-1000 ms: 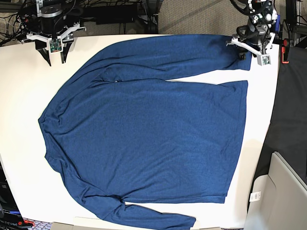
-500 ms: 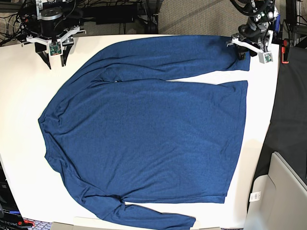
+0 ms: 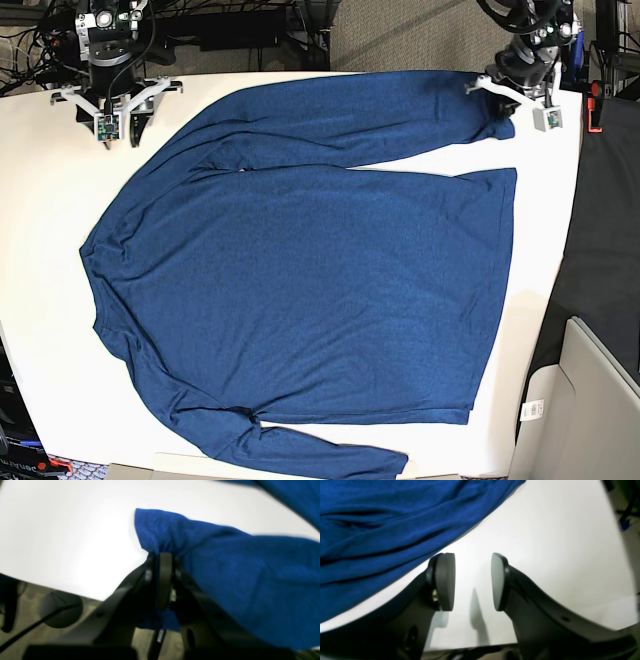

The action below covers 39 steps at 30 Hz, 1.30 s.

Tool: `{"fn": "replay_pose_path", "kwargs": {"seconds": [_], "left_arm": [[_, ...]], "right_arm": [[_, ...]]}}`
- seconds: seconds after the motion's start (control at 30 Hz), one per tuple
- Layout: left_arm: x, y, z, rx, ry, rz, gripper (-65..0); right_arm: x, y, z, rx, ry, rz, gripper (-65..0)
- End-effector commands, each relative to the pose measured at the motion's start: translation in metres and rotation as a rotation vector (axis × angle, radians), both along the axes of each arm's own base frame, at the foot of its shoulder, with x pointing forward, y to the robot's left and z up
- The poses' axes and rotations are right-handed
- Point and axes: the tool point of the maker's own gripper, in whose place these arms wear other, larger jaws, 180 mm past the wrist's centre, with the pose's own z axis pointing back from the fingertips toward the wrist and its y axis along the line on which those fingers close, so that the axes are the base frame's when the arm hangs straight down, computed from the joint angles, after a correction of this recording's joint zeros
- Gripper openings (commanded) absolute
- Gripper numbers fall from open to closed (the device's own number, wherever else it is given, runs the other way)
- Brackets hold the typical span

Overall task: Fold the T-shirt properly
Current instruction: 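Close both grippers on the shoulder edges of the blue shirt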

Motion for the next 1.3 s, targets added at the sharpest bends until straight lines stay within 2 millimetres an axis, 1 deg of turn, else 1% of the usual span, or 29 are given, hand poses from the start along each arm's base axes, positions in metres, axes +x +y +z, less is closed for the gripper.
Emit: {"fn": "replay_pose_path", "kwargs": {"seconds": [0.0, 0.1, 0.3, 0.4, 0.47, 0.57, 0.6, 0.63, 0.7, 0.8, 0.87, 0.93, 1.07, 1.17, 1.2, 1.27], "left_arm": [[0.007, 0.002, 0.011, 0.012, -0.040, -0.008, -65.0], [0.006, -0.003, 0.014, 0.004, -0.016, -0.025, -65.0], [0.006, -0.005, 0.016, 0.000, -0.010, -0.034, -65.0], [0.007, -0.005, 0.016, 0.000, -0.010, -0.034, -65.0], [0.007, -0.005, 0.016, 0.000, -0.010, -0.034, -65.0], [0.007, -0.005, 0.016, 0.000, -0.010, -0.034, -65.0], [0.007, -0.005, 0.016, 0.000, -0.010, -0.034, -65.0], [0.007, -0.005, 0.016, 0.000, -0.010, -0.034, -65.0], [0.007, -0.005, 0.016, 0.000, -0.010, -0.034, -65.0], [0.007, -0.005, 0.016, 0.000, -0.010, -0.034, -65.0], [0.007, -0.005, 0.016, 0.000, -0.010, -0.034, -65.0], [0.007, -0.005, 0.016, 0.000, -0.010, -0.034, -65.0], [0.007, -0.005, 0.016, 0.000, -0.010, -0.034, -65.0], [0.007, -0.005, 0.016, 0.000, -0.010, -0.034, -65.0], [0.007, -0.005, 0.016, 0.000, -0.010, -0.034, -65.0], [0.007, -0.005, 0.016, 0.000, -0.010, -0.034, -65.0]], "right_arm": [[0.006, -0.001, 0.010, 0.003, -0.036, 0.001, -40.7], [0.004, 0.004, 0.004, 0.097, -0.010, -0.029, -40.7], [0.017, 0.016, 0.001, 0.251, 0.005, -0.067, -40.6], [0.019, 0.023, -0.003, 0.295, 0.015, -0.087, -40.4], [0.019, 0.026, -0.005, 0.316, 0.026, -0.094, -36.6], [0.017, 0.030, -0.009, 0.363, 0.040, -0.120, -27.9], [0.016, 0.031, -0.009, 0.380, 0.039, -0.130, -26.9], [0.015, 0.030, -0.013, 0.390, 0.046, -0.142, -27.1], [0.018, 0.026, -0.018, 0.416, 0.046, -0.165, -27.6], [0.021, 0.019, -0.034, 0.489, 0.067, -0.216, -27.6], [0.020, 0.018, -0.048, 0.548, 0.093, -0.250, -27.6], [0.023, 0.017, -0.056, 0.587, 0.118, -0.274, -27.6], [0.032, 0.018, -0.059, 0.608, 0.118, -0.279, -27.6], [0.038, 0.028, -0.062, 0.647, 0.113, -0.292, -28.1], [0.040, 0.031, -0.062, 0.657, 0.109, -0.294, -29.8], [0.039, 0.035, -0.068, 0.674, 0.121, -0.304, -37.9]]}}
